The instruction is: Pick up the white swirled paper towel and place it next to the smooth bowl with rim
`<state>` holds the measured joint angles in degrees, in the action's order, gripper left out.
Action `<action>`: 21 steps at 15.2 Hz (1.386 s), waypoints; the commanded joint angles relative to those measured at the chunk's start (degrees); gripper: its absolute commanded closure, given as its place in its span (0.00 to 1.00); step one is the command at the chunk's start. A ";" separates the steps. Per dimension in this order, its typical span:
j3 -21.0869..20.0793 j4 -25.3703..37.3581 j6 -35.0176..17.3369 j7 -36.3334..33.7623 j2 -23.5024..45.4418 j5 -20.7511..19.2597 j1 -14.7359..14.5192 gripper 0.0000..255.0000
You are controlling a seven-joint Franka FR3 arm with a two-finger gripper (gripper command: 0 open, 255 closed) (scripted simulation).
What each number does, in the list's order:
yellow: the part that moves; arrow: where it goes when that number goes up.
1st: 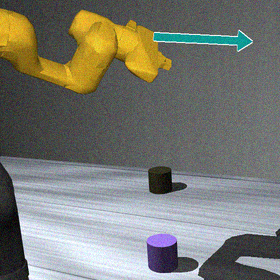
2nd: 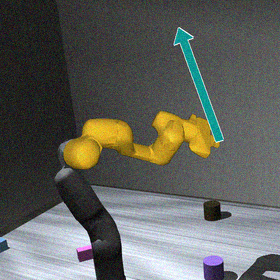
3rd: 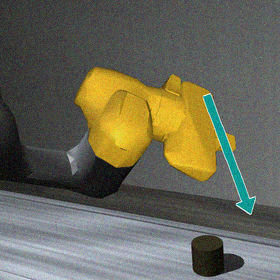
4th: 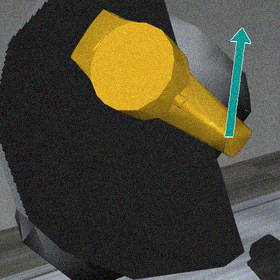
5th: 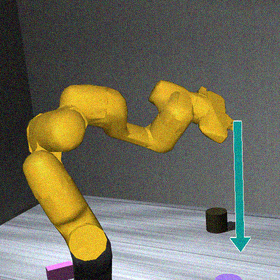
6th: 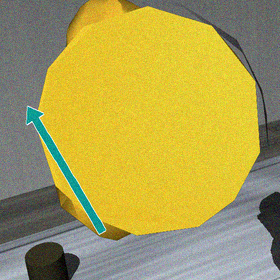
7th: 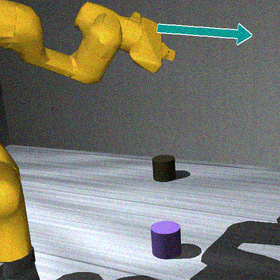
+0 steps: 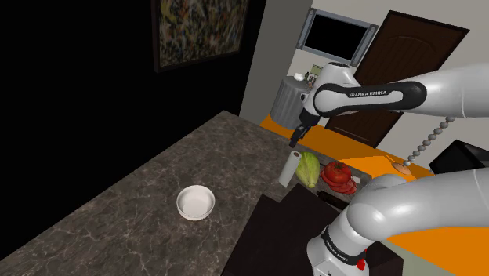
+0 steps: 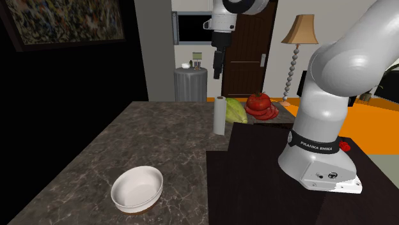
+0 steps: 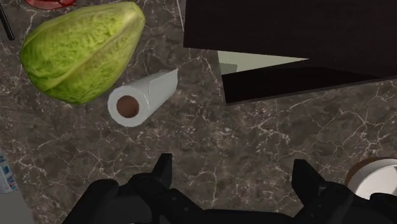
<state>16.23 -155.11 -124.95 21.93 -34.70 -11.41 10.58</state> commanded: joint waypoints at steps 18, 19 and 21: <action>15.90 2.80 -30.58 19.06 34.09 9.02 1.17 0.00; 15.83 2.81 -31.49 20.00 35.18 10.34 1.03 0.00; 15.44 2.90 -33.26 22.10 37.38 13.27 0.91 0.00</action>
<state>31.84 -152.33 -157.30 42.90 1.51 0.27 11.58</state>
